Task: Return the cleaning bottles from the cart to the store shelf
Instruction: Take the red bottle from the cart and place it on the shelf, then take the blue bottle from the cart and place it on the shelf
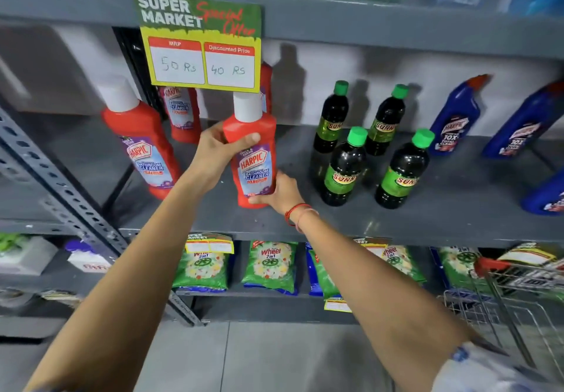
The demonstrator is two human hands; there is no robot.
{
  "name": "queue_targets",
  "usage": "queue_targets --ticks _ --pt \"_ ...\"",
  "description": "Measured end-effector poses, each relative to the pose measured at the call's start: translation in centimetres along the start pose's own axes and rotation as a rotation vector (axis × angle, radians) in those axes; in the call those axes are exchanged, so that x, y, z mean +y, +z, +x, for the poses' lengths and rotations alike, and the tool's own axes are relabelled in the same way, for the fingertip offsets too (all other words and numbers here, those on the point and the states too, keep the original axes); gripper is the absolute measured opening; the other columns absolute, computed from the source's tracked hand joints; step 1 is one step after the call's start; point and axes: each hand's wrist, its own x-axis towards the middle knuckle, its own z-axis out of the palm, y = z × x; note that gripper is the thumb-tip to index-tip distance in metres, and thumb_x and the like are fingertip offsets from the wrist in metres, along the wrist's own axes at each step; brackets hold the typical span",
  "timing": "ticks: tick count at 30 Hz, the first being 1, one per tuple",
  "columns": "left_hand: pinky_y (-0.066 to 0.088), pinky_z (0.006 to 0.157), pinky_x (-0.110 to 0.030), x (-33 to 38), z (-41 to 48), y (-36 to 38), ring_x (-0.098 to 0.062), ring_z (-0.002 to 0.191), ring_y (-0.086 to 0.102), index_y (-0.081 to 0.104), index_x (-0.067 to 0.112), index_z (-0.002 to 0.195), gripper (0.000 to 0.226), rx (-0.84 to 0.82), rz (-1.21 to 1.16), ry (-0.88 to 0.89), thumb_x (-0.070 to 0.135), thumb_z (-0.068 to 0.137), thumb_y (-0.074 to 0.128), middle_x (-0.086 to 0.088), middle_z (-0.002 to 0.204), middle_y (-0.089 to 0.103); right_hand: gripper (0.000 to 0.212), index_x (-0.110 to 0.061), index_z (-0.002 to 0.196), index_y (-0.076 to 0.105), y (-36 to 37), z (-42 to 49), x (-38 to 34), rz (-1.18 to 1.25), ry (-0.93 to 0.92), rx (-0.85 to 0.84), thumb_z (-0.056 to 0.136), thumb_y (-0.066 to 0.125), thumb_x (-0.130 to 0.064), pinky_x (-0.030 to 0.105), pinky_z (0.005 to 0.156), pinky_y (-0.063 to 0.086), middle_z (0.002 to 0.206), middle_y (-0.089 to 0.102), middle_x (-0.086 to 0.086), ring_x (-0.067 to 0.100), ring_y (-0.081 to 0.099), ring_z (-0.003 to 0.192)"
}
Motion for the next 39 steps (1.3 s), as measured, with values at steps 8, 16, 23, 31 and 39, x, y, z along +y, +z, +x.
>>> queue_targets --ticks 8,16,23,31,39 --pt "0.057 0.077 -0.029 -0.8 -0.2 0.2 -0.018 0.092 0.071 0.061 0.013 0.109 0.056 -0.009 0.042 -0.019 0.031 0.06 0.081 -0.003 0.103 0.072 0.064 -0.007 0.114 0.053 0.5 0.3 1.2 0.001 0.032 -0.013 0.06 0.084 -0.021 0.03 0.091 0.046 0.118 0.065 0.014 0.028 0.061 0.108" --pt "0.049 0.085 -0.025 -5.0 -6.4 4.1 -0.008 0.086 0.06 0.059 0.015 0.099 0.027 0.604 -0.022 0.012 0.023 0.077 0.072 -0.005 0.097 0.064 0.037 -0.003 0.107 0.06 -5.4 -6.4 6.0 0.089 0.019 0.176 0.074 0.074 -0.011 0.034 0.084 0.052 0.105 0.066 0.019 0.026 0.064 0.094" --pt "0.045 0.07 -0.015 -12.1 -13.6 21.7 -0.011 0.074 0.057 0.062 0.003 0.093 0.01 0.075 0.156 -0.131 0.0 0.084 0.058 -0.008 0.08 0.065 0.015 0.005 0.09 0.065 -18.7 -17.9 14.8 0.176 0.177 0.516 0.076 0.07 0.002 0.006 0.066 0.047 0.091 0.069 0.024 -0.012 0.059 0.063" --pt "0.043 0.065 -0.006 -15.2 -16.9 44.0 0.011 0.062 0.057 0.062 0.006 0.094 0.012 -0.655 0.355 -0.125 0.004 0.082 0.064 -0.001 0.079 0.062 0.012 0.007 0.088 0.065 -32.4 -34.3 27.5 0.123 0.605 1.0 0.079 0.066 0.0 0.014 0.063 0.047 0.087 0.07 0.028 0.0 0.063 0.066" --pt "0.045 0.067 -0.017 -23.4 -24.1 59.6 -0.01 0.072 0.06 0.059 -0.007 0.104 0.026 -1.17 0.576 -0.269 0.003 0.08 0.065 -0.002 0.08 0.062 0.035 0.006 0.108 0.059 -30.5 -48.0 42.2 0.355 1.372 0.896 0.081 0.066 -0.014 0.035 0.084 0.043 0.117 0.062 0.025 0.034 0.058 0.108"
